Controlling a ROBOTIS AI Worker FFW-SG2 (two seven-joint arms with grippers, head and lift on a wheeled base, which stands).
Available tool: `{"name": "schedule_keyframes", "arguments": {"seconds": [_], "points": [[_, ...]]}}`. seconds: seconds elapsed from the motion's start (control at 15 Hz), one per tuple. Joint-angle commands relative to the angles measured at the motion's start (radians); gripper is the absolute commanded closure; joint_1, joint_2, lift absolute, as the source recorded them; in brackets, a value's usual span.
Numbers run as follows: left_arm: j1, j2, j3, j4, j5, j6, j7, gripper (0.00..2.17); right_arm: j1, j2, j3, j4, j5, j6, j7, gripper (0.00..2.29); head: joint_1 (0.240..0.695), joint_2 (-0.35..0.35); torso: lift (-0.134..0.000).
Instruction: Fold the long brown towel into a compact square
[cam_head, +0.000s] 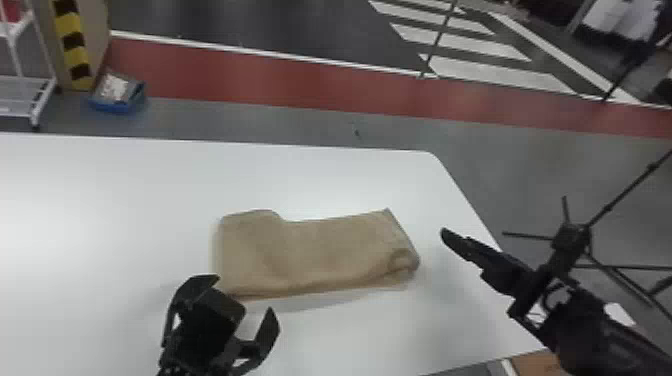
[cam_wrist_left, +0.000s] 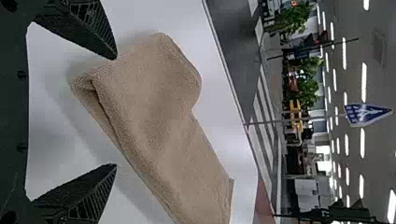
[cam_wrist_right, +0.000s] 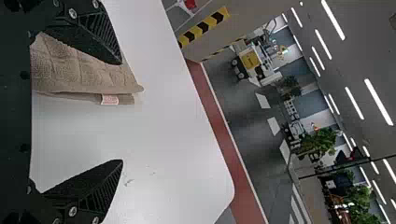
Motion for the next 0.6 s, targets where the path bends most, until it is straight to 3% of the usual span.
{"name": "schedule_keyframes", "arguments": {"seconds": [0.0,0.53], "points": [[-0.04,-0.007,-0.017,0.04,-0.028,0.003,0.019,0.08,0.001,0.001,0.0,-0.003,-0.001,0.01,0.001,0.15,0.695,-0.35,-0.123],[-0.109,-0.016,0.002,0.105,-0.036,0.108,0.039,0.21,0.007,0.0,-0.02,-0.001,-0.009,0.01,0.002,0.15,0.695,-0.35,-0.123]]}}
